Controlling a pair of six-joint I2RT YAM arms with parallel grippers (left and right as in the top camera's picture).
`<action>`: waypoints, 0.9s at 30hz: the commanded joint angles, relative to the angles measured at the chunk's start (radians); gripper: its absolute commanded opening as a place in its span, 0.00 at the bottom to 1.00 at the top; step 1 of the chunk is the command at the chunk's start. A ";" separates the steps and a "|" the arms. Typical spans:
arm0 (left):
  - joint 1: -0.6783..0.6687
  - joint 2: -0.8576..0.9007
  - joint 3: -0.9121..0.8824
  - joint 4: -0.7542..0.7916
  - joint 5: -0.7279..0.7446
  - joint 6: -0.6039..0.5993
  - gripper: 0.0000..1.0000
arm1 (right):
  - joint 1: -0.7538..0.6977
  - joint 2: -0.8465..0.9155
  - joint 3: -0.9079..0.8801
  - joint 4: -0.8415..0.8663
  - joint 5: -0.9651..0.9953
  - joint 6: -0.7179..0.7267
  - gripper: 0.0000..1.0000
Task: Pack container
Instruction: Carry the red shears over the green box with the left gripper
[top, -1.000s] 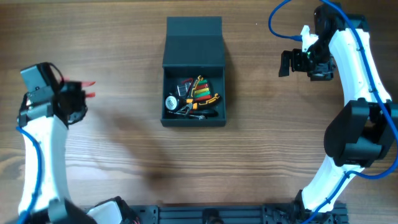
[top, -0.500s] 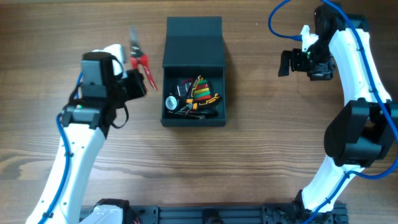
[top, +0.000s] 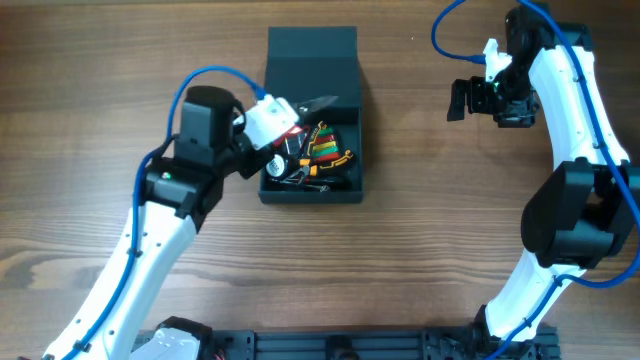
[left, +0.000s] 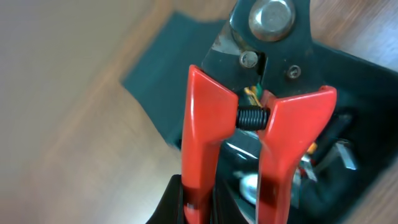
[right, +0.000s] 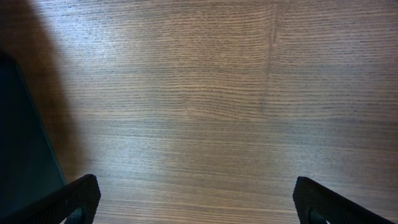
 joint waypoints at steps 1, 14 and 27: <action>-0.032 0.019 0.025 0.072 -0.099 0.205 0.04 | 0.000 0.010 -0.002 0.004 -0.020 -0.011 1.00; -0.070 0.223 0.028 0.130 -0.198 0.278 0.04 | 0.000 0.010 -0.002 0.003 -0.020 -0.010 1.00; -0.123 0.369 0.028 0.203 -0.198 0.332 0.04 | 0.000 0.010 -0.002 0.002 -0.020 -0.010 1.00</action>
